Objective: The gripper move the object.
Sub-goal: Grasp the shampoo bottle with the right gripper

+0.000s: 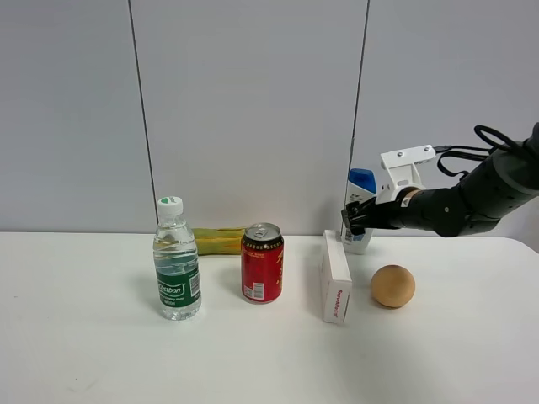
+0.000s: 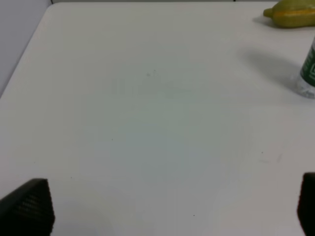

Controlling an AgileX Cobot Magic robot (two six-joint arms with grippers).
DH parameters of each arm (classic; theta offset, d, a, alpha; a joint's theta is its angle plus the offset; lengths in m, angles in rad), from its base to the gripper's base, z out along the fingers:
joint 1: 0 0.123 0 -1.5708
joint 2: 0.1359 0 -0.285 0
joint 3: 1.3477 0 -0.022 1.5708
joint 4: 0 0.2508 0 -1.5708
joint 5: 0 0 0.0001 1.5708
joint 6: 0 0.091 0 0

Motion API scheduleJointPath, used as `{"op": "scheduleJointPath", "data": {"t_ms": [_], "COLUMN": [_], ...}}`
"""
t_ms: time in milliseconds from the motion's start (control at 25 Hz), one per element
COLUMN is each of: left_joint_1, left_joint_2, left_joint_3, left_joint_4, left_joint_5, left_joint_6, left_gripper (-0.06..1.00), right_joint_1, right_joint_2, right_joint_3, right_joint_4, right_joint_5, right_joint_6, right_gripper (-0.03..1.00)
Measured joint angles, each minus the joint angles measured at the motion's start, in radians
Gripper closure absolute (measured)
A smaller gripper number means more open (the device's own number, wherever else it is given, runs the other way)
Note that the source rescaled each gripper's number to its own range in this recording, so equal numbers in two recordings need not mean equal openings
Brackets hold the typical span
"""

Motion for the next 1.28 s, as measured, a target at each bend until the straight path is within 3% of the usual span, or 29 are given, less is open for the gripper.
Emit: {"op": "scheduleJointPath", "data": {"t_ms": [200,480,840,920,1000,1200,1280], "left_joint_1": [0.0,0.0,0.0,0.0,0.0,0.0,0.0], "left_joint_2": [0.0,0.0,0.0,0.0,0.0,0.0,0.0], "left_joint_3": [0.0,0.0,0.0,0.0,0.0,0.0,0.0], "left_joint_4": [0.0,0.0,0.0,0.0,0.0,0.0,0.0], "left_joint_5": [0.0,0.0,0.0,0.0,0.0,0.0,0.0], "left_joint_6": [0.0,0.0,0.0,0.0,0.0,0.0,0.0], "left_gripper": [-0.06,-0.06,-0.06,-0.06,-0.06,-0.06,-0.06], "right_joint_1": [0.0,0.0,0.0,0.0,0.0,0.0,0.0], "right_joint_2": [0.036,0.095,0.125,0.125,0.125,0.125,0.125], "right_joint_3": [-0.014,-0.14,-0.15,-0.15,-0.15,-0.15,-0.15], "right_joint_4": [0.0,-0.009,-0.01,-0.01,-0.01,-0.013,-0.013], "right_joint_5": [-0.033,0.015,0.018,0.007,-0.005,-0.01,-0.012], "right_joint_6": [0.0,0.007,0.027,0.027,0.027,0.042,0.042], "right_gripper": [0.01,0.01,0.05,0.16,0.35,0.97,0.96]}}
